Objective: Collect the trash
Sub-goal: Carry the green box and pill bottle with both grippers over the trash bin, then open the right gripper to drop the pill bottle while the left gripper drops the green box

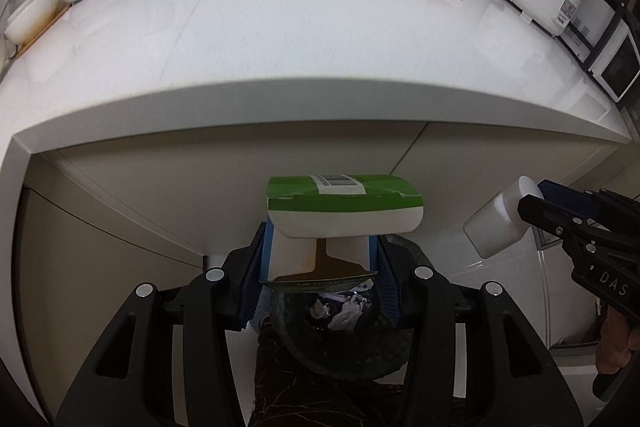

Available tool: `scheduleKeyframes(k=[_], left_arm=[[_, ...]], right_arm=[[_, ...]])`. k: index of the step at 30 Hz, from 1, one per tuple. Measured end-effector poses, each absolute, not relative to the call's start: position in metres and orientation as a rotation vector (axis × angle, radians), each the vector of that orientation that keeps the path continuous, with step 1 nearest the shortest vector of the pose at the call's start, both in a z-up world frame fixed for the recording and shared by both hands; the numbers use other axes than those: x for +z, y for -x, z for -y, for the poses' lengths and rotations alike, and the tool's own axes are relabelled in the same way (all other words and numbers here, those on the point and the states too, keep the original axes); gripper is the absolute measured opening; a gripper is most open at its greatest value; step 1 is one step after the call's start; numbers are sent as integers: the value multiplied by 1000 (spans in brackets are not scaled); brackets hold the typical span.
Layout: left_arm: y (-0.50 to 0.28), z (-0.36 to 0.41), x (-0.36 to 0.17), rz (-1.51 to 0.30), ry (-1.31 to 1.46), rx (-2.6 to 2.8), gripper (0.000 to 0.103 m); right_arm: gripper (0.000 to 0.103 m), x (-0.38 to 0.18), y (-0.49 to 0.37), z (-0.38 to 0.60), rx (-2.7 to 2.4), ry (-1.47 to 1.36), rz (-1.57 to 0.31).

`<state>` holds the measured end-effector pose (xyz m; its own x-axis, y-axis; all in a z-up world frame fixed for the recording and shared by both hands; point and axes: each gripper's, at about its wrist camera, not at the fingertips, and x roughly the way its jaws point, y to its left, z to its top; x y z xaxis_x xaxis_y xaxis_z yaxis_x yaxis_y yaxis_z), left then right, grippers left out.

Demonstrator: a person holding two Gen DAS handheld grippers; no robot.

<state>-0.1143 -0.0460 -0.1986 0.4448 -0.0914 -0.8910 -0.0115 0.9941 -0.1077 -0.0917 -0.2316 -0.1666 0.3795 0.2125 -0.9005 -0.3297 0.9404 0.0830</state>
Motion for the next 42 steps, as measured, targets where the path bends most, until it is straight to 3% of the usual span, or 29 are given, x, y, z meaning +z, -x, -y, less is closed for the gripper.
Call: scheduleKeyframes(k=[20, 30, 33, 42], left_arm=[[121, 34, -264, -1204, 123, -9, 47], [118, 28, -277, -1239, 134, 9, 47], [116, 30, -277, -1241, 131, 6, 47], [117, 37, -283, -1244, 103, -5, 47]], right_arm=[[35, -252, 97, 216, 368, 180, -1224], [35, -268, 96, 214, 348, 187, -1237], [40, -268, 98, 214, 349, 188, -1235], [77, -264, 99, 232, 283, 155, -1204]])
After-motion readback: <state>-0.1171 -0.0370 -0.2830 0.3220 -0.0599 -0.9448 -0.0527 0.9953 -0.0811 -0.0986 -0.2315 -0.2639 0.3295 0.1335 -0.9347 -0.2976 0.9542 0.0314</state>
